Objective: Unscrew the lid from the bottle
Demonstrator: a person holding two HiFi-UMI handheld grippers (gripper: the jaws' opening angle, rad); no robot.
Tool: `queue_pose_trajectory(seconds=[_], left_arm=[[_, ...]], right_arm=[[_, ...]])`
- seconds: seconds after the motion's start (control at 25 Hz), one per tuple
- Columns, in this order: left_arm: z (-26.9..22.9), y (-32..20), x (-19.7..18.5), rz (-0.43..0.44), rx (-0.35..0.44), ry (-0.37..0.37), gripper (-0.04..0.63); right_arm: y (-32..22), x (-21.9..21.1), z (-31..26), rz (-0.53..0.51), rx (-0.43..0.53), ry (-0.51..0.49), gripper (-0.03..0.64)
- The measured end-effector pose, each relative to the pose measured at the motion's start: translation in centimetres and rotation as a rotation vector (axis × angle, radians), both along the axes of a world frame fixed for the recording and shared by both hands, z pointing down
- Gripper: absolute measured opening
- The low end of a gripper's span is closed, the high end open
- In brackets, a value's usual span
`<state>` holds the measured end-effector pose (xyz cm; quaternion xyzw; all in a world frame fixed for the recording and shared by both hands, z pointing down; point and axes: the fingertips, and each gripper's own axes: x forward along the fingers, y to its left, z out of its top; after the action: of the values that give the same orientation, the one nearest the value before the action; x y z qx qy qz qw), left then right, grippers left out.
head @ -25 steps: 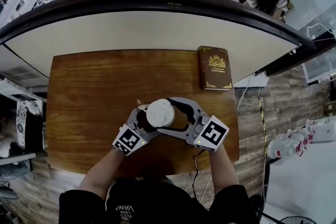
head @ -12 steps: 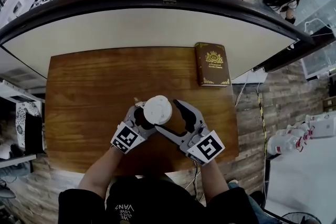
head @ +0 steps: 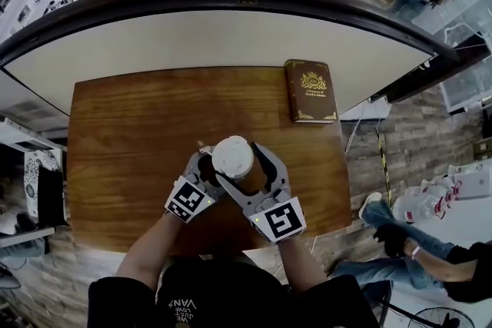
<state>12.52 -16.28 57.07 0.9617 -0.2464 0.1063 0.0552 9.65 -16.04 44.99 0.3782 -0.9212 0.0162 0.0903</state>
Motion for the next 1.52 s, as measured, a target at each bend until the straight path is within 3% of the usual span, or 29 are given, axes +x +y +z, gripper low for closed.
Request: queue_pose_trajectory(seconds=[0.24, 0.52, 1.0, 1.52], left_arm=[[0.0, 0.0, 0.0, -0.006, -0.001, 0.002, 0.373], [0.1, 0.0, 0.0, -0.006, -0.003, 0.0, 0.373], [0.1, 0.0, -0.1, -0.012, -0.003, 0.0, 0.373], [0.1, -0.1, 0.0, -0.011, -0.01, 0.004, 0.373]], right_arm=[[-0.3, -0.5, 0.8, -0.006, -0.047, 0.01, 0.344], [-0.7, -1.1, 0.8, -0.014, -0.026, 0.079, 0.344], [-0.8, -1.3, 1.1, -0.049, -0.052, 0.059, 0.344], [-1.1, -0.8, 1.0, 0.056, -0.032, 0.038, 0.343]])
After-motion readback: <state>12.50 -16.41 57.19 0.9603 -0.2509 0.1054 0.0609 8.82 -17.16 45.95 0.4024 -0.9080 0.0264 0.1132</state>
